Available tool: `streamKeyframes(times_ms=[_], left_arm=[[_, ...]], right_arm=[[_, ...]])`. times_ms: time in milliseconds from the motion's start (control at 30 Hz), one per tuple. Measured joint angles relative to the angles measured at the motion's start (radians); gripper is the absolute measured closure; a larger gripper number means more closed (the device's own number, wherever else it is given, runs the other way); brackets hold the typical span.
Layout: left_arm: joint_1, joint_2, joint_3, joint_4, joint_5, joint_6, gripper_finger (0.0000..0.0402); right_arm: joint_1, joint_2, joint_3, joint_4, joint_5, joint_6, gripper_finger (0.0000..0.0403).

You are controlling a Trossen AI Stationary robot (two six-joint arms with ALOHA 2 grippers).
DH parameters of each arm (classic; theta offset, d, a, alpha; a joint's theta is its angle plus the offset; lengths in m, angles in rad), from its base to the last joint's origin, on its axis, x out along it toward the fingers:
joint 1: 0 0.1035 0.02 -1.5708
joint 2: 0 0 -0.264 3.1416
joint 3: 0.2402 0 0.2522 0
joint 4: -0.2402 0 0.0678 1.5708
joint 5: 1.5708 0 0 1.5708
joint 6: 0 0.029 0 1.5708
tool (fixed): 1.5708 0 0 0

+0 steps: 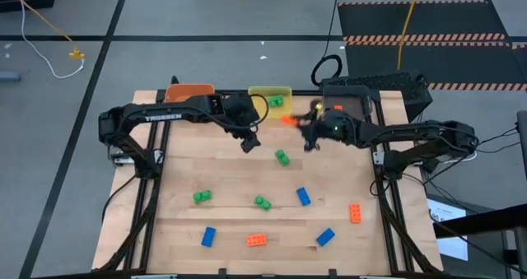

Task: Sort & place blocks by color
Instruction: Put the orange game piece into the black bin

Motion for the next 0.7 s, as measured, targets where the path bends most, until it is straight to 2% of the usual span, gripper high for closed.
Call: streamKeyframes(times_ms=[100,200,400,567,700], left_arm=[[-0.016,-0.002,0.002,0.015,-0.097,0.017,0.0179],[-0.042,0.001,0.000,0.011,-0.183,0.039,0.0179],[-0.097,0.000,0.000,0.016,-0.351,0.059,0.0179],[-0.142,0.000,0.000,0.037,-0.432,0.051,0.0179],[-0.169,0.011,0.000,0.119,-0.480,0.071,0.0179]], right_arm=[[-0.062,-0.045,0.000,-0.088,0.166,0.051,0.0327],[-0.143,-0.078,-0.002,-0.181,0.239,0.118,0.0327],[-0.307,-0.148,-0.105,-0.159,0.240,0.171,0.0327],[-0.408,-0.226,-0.181,-0.083,0.242,0.186,0.0327],[-0.455,-0.278,-0.204,-0.077,0.238,0.237,0.0326]])
